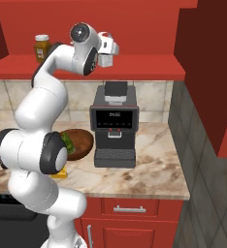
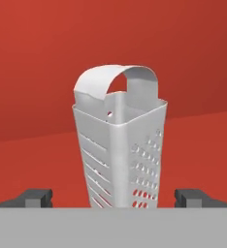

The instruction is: Pick the cheese from the fridge and the cheese grater from the cabinet and place them next to the salad bowl.

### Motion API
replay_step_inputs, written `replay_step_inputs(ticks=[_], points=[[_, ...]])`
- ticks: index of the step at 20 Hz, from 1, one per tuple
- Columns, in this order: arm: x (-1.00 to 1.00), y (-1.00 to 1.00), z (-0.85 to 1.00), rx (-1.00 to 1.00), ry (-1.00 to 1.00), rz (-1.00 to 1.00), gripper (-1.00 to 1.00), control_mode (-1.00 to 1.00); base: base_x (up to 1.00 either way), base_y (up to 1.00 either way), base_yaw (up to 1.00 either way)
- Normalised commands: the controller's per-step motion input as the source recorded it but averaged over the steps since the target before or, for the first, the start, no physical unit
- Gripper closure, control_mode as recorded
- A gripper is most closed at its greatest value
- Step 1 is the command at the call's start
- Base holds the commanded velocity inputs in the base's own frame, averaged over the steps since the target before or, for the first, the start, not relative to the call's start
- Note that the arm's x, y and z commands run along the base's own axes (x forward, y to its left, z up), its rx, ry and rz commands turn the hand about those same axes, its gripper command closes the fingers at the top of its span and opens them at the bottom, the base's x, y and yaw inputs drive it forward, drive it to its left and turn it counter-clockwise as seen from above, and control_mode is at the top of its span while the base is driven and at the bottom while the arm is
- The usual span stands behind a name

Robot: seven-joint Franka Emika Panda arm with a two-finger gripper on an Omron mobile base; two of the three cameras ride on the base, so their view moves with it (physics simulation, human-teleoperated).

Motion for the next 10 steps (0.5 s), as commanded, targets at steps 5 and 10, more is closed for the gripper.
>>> replay_step_inputs(ticks=[5, 10], points=[[0.00, -0.20, -0.06, 0.00, -0.02, -0.06, -1.00, -1.00, 0.00, 0.00, 0.00], [0.07, 0.00, 0.00, 0.00, 0.00, -0.01, -1.00, -1.00, 0.00, 0.00, 0.00]])
